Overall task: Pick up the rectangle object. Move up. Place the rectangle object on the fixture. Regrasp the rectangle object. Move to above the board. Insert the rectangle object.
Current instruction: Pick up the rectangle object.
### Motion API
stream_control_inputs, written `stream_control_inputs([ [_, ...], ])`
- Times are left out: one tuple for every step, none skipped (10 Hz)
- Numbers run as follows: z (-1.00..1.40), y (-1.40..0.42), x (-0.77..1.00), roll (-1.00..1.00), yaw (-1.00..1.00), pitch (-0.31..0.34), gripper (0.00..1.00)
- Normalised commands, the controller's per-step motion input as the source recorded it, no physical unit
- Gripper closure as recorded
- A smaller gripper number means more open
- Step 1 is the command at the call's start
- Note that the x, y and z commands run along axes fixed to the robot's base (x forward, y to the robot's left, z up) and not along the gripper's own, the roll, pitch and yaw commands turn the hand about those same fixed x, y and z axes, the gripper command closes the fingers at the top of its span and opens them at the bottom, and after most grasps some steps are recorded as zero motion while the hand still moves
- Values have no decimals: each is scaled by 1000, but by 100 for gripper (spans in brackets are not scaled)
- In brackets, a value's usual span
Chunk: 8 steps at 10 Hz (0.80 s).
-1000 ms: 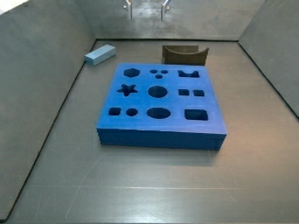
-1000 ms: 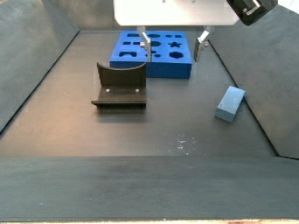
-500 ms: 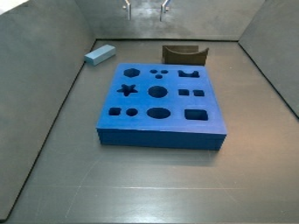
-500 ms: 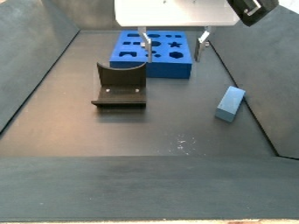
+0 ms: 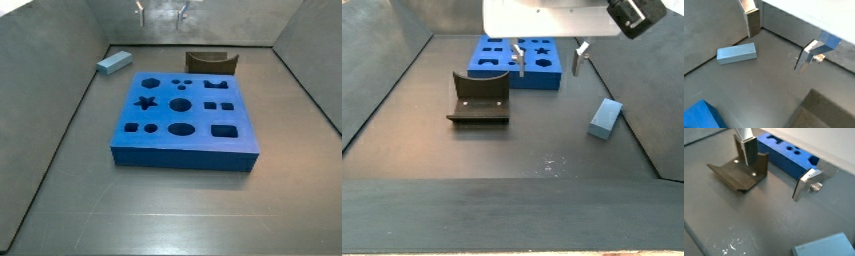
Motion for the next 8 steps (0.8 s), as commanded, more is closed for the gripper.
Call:
stream_control_inputs([
  [-209, 26, -269, 0, -863, 0, 0],
  [-186, 0, -166, 0, -920, 9, 0],
  [-117, 0, 0, -97, -929, 40, 0],
  [-94, 0, 71, -266, -886, 114, 0],
  [-97, 0, 166, -309, -811, 191, 0],
  [-197, 0, 26, -200, -734, 49, 0],
  [-89, -277, -154, 0, -357, -69, 0],
  [-49, -331, -280, 51, -220, -206, 0],
])
